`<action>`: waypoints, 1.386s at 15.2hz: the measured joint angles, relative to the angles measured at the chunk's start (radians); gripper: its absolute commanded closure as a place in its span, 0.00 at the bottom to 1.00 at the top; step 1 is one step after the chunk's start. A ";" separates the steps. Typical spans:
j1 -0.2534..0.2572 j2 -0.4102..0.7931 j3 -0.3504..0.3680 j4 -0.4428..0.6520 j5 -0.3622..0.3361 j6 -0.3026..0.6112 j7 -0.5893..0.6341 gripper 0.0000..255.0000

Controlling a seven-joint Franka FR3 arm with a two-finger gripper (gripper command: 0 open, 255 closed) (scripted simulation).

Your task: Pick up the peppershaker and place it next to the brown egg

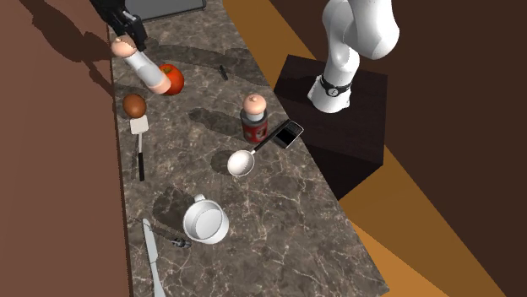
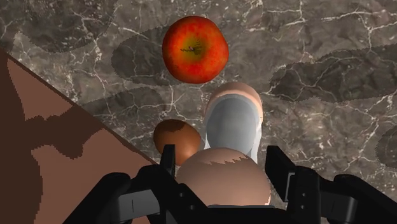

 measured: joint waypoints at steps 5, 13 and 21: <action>0.001 0.010 0.002 -0.056 0.004 0.064 0.001 1.00; 0.002 0.029 0.008 -0.136 0.013 0.163 0.004 1.00; -0.003 0.056 0.012 -0.179 0.026 0.230 -0.001 1.00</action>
